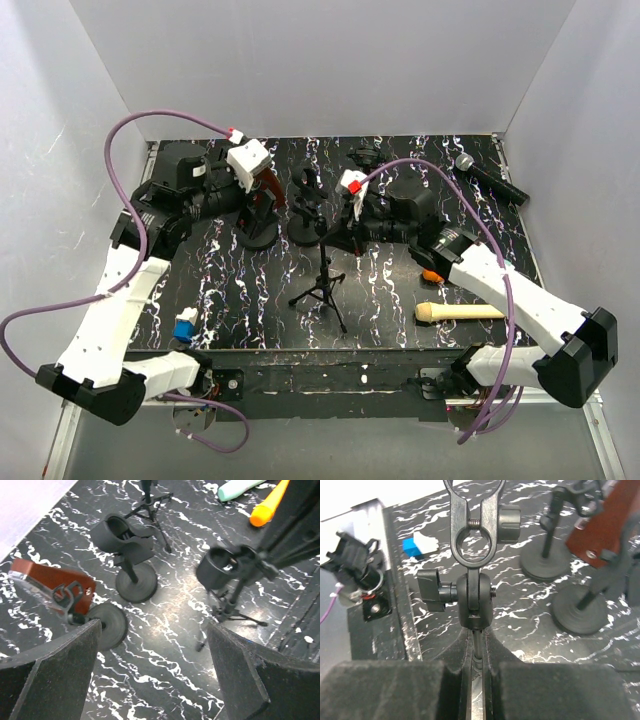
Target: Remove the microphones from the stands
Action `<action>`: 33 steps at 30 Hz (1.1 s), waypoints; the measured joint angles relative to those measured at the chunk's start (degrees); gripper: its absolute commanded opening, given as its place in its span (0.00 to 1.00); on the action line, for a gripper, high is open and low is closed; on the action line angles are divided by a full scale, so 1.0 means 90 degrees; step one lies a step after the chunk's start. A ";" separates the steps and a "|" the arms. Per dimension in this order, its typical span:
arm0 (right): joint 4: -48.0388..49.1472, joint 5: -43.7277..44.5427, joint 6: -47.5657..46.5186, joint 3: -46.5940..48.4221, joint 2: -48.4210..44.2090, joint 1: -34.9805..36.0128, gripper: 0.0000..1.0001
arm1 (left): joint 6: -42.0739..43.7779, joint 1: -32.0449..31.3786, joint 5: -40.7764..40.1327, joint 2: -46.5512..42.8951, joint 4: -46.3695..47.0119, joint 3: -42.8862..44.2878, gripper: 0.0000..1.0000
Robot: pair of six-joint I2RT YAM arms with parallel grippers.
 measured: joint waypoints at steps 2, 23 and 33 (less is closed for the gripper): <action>0.0005 0.0440 0.0168 0.0000 -0.0027 0.0007 0.01 | -0.0158 -0.0002 0.0194 0.0029 0.0068 -0.0061 0.87; -0.0102 0.0627 0.0376 0.0092 0.0134 0.0087 0.63 | -0.2628 -0.0002 0.2455 0.1192 0.1367 -0.0250 0.72; -0.0981 -0.0175 -0.0058 0.0202 -0.0287 -0.0517 0.68 | -0.2390 0.0126 0.3014 0.1316 0.0724 0.0325 0.40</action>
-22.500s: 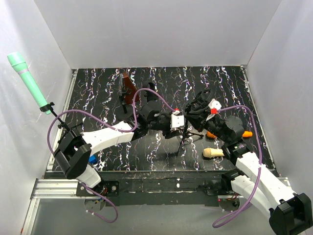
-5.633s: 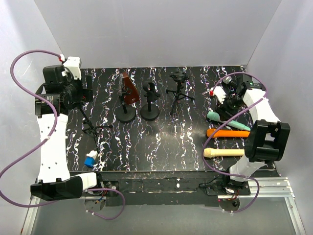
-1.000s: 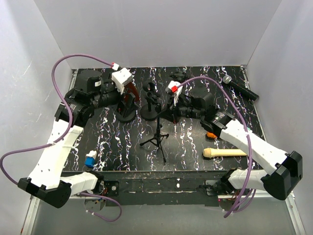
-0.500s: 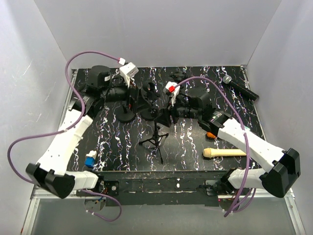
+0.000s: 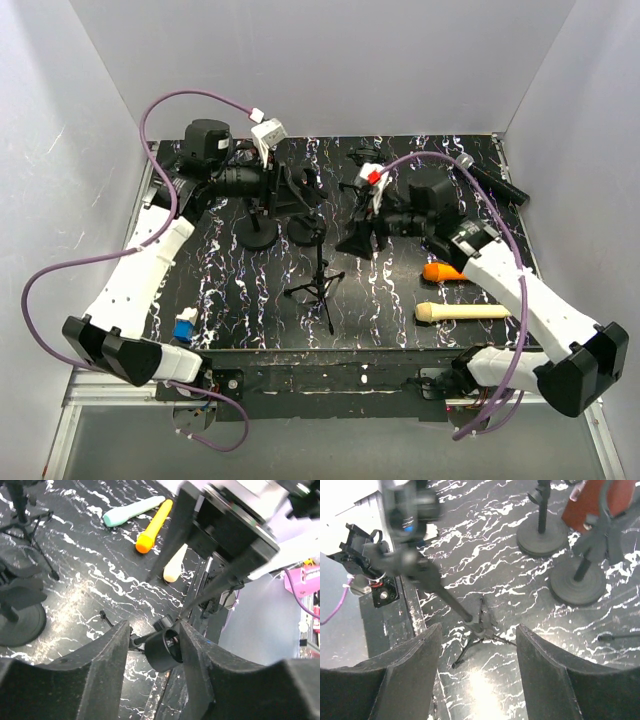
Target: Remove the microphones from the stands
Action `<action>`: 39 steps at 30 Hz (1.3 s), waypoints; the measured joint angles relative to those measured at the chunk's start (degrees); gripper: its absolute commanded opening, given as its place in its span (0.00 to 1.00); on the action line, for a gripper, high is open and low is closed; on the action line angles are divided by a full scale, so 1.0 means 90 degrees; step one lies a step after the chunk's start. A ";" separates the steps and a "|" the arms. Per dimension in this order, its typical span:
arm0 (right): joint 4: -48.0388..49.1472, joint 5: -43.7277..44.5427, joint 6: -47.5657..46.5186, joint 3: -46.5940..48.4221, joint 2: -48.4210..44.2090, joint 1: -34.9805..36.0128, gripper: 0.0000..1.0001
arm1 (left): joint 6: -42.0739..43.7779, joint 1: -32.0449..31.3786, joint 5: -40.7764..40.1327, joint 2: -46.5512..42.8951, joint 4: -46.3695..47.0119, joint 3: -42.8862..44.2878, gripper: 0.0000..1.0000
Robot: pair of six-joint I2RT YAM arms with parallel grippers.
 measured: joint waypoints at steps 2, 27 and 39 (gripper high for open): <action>-0.0342 -0.0452 0.0034 0.0160 0.0090 -0.0420 0.68 | 0.0243 0.0015 0.0231 0.0121 -0.0126 0.0226 0.37; -0.1724 -0.2552 -0.1722 0.0335 0.1180 -0.0860 0.70 | -0.0083 0.0777 0.0605 0.1042 -0.2725 0.1902 0.95; -0.1727 -0.2540 -0.1746 0.0206 0.1185 -0.0860 0.68 | -0.0457 0.0738 0.1605 0.1387 -0.2397 0.1712 0.70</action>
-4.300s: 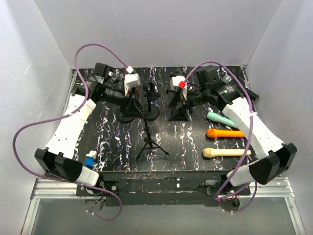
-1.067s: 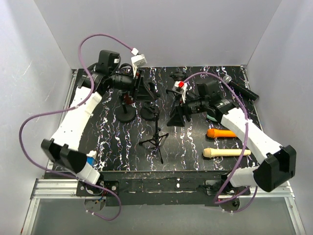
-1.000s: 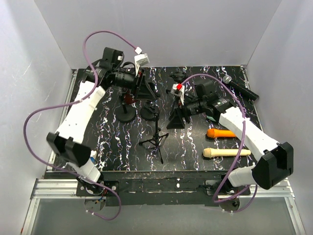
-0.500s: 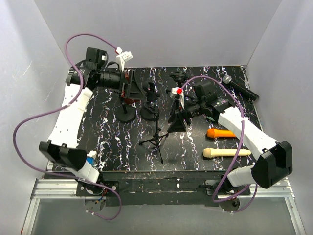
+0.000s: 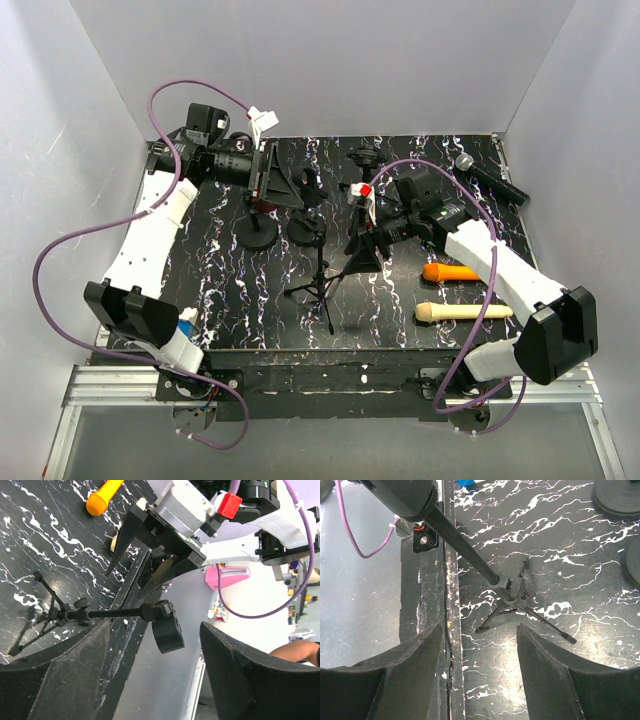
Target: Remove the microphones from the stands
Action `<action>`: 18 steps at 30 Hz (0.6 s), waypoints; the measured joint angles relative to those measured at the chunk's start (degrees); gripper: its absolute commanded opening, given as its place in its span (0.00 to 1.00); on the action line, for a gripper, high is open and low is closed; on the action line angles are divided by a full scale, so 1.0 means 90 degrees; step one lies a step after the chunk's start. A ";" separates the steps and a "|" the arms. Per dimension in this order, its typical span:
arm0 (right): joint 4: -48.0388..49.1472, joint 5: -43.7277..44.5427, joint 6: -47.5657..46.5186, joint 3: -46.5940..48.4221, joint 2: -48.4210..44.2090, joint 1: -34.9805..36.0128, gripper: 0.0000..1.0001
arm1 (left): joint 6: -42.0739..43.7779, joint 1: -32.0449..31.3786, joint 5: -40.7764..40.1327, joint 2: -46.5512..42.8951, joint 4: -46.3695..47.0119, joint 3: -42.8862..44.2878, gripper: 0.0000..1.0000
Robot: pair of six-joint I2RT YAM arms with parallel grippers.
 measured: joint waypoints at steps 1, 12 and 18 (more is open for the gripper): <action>0.0005 0.0005 0.0002 -0.0010 0.0000 0.0000 0.68 | -0.0017 0.0000 0.0002 0.0012 -0.0002 -0.0053 0.67; 0.0134 0.0075 -0.0007 -0.0420 -0.0027 0.0000 0.67 | 0.0401 -0.0136 0.0493 0.0432 -0.0517 0.0180 0.43; 0.0131 0.0083 -0.0134 -0.0418 -0.0032 0.0000 0.67 | 0.0580 -0.0216 0.0619 0.0631 -0.0908 0.0379 0.41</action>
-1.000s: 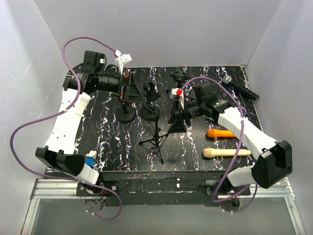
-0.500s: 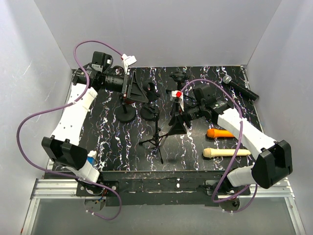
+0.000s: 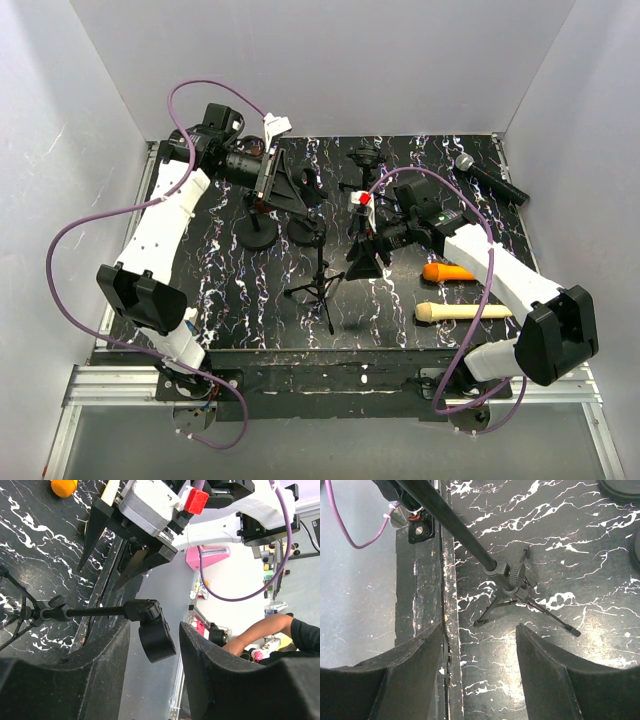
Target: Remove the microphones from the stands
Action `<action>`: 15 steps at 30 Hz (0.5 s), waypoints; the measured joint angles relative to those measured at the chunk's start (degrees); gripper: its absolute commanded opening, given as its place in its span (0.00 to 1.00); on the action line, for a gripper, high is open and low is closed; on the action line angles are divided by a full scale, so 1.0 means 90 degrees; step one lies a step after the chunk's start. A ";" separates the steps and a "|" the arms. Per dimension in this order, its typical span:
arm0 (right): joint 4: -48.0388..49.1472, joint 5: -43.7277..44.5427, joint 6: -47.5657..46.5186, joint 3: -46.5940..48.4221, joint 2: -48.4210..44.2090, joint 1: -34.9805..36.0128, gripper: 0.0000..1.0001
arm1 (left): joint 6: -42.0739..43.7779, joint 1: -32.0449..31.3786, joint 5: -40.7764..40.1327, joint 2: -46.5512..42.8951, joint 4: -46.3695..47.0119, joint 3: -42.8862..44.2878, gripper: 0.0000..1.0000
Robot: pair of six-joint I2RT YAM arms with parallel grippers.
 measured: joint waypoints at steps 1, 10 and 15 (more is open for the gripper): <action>0.0000 0.0002 -0.0015 0.0000 0.0000 0.0000 0.67 | 0.0012 -0.0002 0.0000 0.0007 -0.0044 0.0044 0.40; 0.0000 0.0000 -0.0061 0.0000 0.0000 0.0000 0.67 | 0.0306 -0.0066 -0.0036 0.0005 -0.0153 0.0219 0.44; 0.0000 0.0000 -0.0083 0.0000 0.0000 0.0000 0.66 | 0.0444 -0.0257 -0.0056 0.0027 -0.0185 0.0311 0.31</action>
